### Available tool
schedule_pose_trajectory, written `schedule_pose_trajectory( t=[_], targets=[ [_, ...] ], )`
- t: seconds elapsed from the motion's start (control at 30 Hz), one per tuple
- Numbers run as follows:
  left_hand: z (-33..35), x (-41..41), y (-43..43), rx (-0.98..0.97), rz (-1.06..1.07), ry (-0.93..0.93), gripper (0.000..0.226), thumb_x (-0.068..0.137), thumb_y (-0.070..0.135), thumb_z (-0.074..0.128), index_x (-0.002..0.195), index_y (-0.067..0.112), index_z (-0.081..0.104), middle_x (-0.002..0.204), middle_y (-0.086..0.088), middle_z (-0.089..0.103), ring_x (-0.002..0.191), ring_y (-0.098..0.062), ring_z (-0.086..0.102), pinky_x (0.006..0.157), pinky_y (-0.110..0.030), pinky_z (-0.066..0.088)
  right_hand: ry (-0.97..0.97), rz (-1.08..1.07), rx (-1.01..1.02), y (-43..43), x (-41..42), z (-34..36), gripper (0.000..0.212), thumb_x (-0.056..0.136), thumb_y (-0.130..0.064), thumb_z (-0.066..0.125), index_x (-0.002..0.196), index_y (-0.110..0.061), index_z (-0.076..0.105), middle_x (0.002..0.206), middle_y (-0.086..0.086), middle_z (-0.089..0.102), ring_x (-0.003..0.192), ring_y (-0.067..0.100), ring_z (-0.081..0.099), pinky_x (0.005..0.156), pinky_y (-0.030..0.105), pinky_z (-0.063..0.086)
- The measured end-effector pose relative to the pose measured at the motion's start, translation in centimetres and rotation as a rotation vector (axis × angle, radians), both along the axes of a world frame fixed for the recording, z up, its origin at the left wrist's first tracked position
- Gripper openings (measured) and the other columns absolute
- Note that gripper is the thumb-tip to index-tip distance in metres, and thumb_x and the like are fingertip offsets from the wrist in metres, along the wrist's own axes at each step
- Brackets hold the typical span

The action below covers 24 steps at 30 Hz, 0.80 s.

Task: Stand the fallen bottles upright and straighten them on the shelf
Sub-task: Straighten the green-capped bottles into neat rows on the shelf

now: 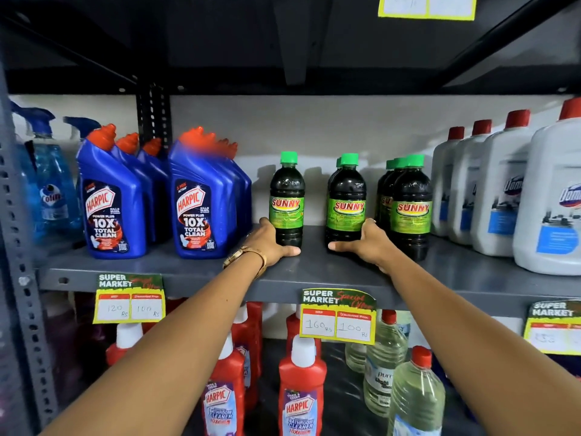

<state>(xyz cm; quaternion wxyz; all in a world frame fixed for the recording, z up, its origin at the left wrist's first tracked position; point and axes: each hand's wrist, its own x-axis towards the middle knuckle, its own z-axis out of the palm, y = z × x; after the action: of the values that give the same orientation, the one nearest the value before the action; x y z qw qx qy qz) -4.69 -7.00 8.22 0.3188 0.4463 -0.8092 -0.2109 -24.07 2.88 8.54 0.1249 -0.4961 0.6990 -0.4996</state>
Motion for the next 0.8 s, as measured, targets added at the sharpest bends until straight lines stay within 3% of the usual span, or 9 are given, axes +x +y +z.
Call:
schedule_pose_trajectory(
  t=[0.07,0.23,0.6,0.8],
  targets=[
    [-0.15,-0.13,-0.02,-0.014,0.007,-0.014,0.086,0.073,0.043,0.078,0.134,0.005,0.030,0.134,-0.014,0.051,0.122,-0.030,0.050,0.100,-0.039,0.042,-0.004,-0.007,-0.002,-0.21,-0.03,-0.18,0.081,0.068,-0.024,0.088,0.132,-0.002,0.042,0.132,0.013,0.056,0.123,0.029,0.053,0.097,0.031,0.043],
    [-0.12,-0.15,-0.01,-0.019,0.028,-0.047,0.089,0.075,0.046,0.076,0.137,0.005,0.027,0.137,-0.014,0.048,0.124,-0.030,0.048,0.098,-0.038,0.041,-0.077,0.076,0.010,0.01,-0.70,-0.31,0.079,0.067,-0.018,0.088,0.133,-0.005,0.045,0.131,0.012,0.060,0.124,0.029,0.054,0.110,0.044,0.041],
    [0.05,-0.12,-0.13,0.009,0.044,-0.079,0.088,0.079,0.047,0.072,0.140,0.004,0.025,0.141,-0.014,0.045,0.128,-0.030,0.046,0.101,-0.039,0.039,-0.086,0.070,-0.013,0.04,-0.73,-0.45,0.075,0.068,-0.019,0.088,0.128,-0.006,0.046,0.128,0.012,0.059,0.120,0.028,0.055,0.102,0.037,0.044],
    [-0.04,-0.15,-0.33,0.032,0.039,-0.060,0.087,0.078,0.045,0.073,0.139,0.005,0.026,0.139,-0.014,0.046,0.127,-0.030,0.047,0.101,-0.039,0.039,-0.076,0.081,-0.018,0.31,-0.79,-0.52,0.077,0.068,-0.020,0.088,0.131,-0.005,0.047,0.130,0.013,0.059,0.122,0.028,0.055,0.106,0.040,0.043]
  ],
)
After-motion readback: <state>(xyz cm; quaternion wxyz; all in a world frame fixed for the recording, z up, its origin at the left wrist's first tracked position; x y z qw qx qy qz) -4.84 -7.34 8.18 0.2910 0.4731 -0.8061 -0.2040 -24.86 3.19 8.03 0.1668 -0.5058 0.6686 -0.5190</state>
